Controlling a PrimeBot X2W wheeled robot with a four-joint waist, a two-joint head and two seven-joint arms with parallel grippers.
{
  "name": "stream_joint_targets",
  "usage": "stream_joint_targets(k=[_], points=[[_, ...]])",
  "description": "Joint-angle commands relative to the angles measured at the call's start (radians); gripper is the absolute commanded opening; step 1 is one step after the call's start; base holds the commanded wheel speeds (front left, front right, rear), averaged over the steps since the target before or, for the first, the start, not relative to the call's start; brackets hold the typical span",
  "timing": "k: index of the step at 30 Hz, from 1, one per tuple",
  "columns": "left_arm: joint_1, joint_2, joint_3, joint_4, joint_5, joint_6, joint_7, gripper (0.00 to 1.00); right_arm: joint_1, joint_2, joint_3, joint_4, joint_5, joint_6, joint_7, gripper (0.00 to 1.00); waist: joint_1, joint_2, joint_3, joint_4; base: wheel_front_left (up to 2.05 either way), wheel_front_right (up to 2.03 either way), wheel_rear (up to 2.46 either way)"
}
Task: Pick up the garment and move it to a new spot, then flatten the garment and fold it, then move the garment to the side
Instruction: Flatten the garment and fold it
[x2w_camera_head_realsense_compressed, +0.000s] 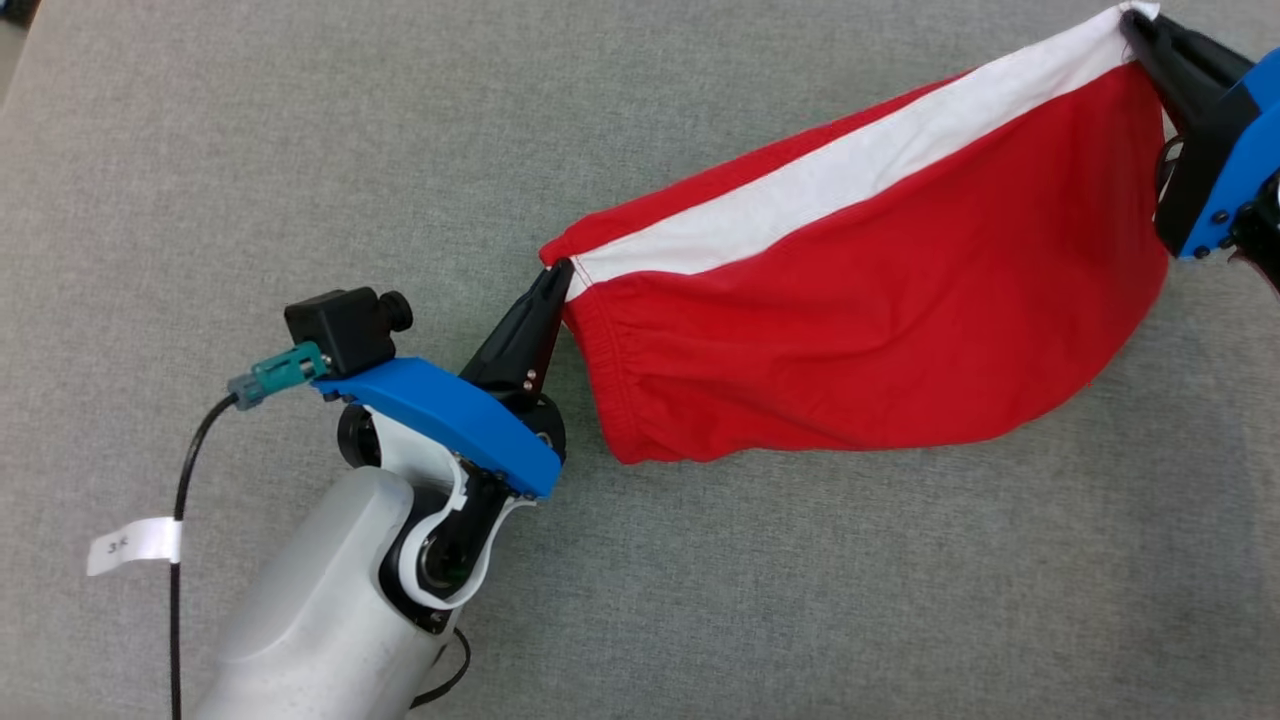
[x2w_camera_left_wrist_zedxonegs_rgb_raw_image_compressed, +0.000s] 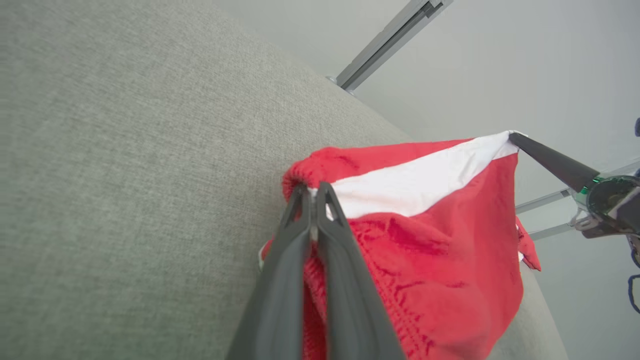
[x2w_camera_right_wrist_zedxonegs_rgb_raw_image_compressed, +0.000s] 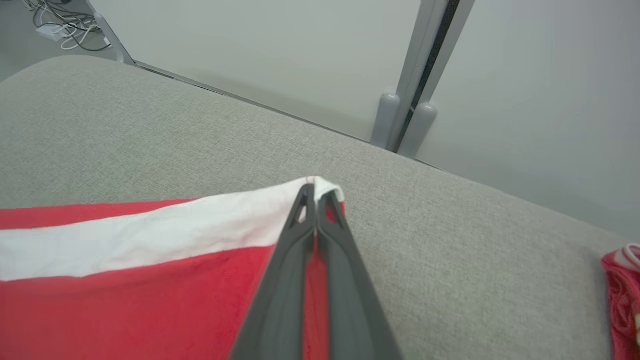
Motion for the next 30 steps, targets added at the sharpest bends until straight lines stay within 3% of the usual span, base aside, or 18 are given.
stream_joint_targets(k=[1,6,7,8,10,11,19,25,30], points=[[-0.019,-0.009,-0.004,0.013,0.010,-0.008,-0.013,0.00,-0.018,-0.008,0.006,0.024,0.000,0.000,-0.020,0.00,0.0000,-0.0002,0.011,0.011,0.00,0.00,0.00],[-0.031,-0.046,-0.014,0.064,0.012,-0.030,-0.050,0.00,-0.043,-0.022,0.040,0.119,0.012,0.000,-0.088,0.00,0.0000,-0.0002,0.020,0.027,0.00,0.00,0.00],[-0.032,-0.053,-0.014,0.073,0.010,-0.031,-0.057,0.03,-0.047,-0.022,0.049,0.133,0.016,0.000,-0.102,0.37,0.0000,-0.0002,0.021,0.029,0.00,0.00,0.00],[-0.032,-0.061,-0.013,0.081,0.004,-0.036,-0.062,0.18,-0.048,-0.019,0.057,0.149,0.025,0.000,-0.114,1.00,0.0000,-0.0002,0.022,0.031,0.00,0.00,0.00],[-0.028,-0.075,-0.015,0.090,-0.008,-0.043,-0.067,0.46,-0.056,-0.025,0.080,0.170,0.023,0.000,-0.147,1.00,0.0000,-0.0002,0.022,0.033,0.00,0.00,0.00],[-0.024,-0.078,-0.015,0.094,-0.013,-0.047,-0.070,1.00,-0.058,-0.025,0.088,0.183,0.033,0.000,-0.160,1.00,0.0000,-0.0002,0.021,0.034,0.00,0.00,0.00],[0.046,-0.072,-0.028,0.121,-0.013,-0.058,-0.114,1.00,-0.017,-0.043,0.148,0.256,0.120,0.000,-0.238,1.00,0.0000,-0.0002,-0.033,0.037,0.00,0.00,0.00],[0.118,-0.046,0.008,0.129,0.018,-0.025,-0.198,1.00,0.065,-0.052,0.153,0.299,0.174,0.000,-0.279,1.00,0.0000,-0.0002,-0.118,0.026,0.00,0.00,0.00],[0.174,-0.030,0.096,0.104,0.109,0.008,-0.233,1.00,0.143,-0.044,0.129,0.320,0.206,0.000,-0.316,1.00,0.0000,-0.0002,-0.180,0.013,0.00,0.00,0.00]])
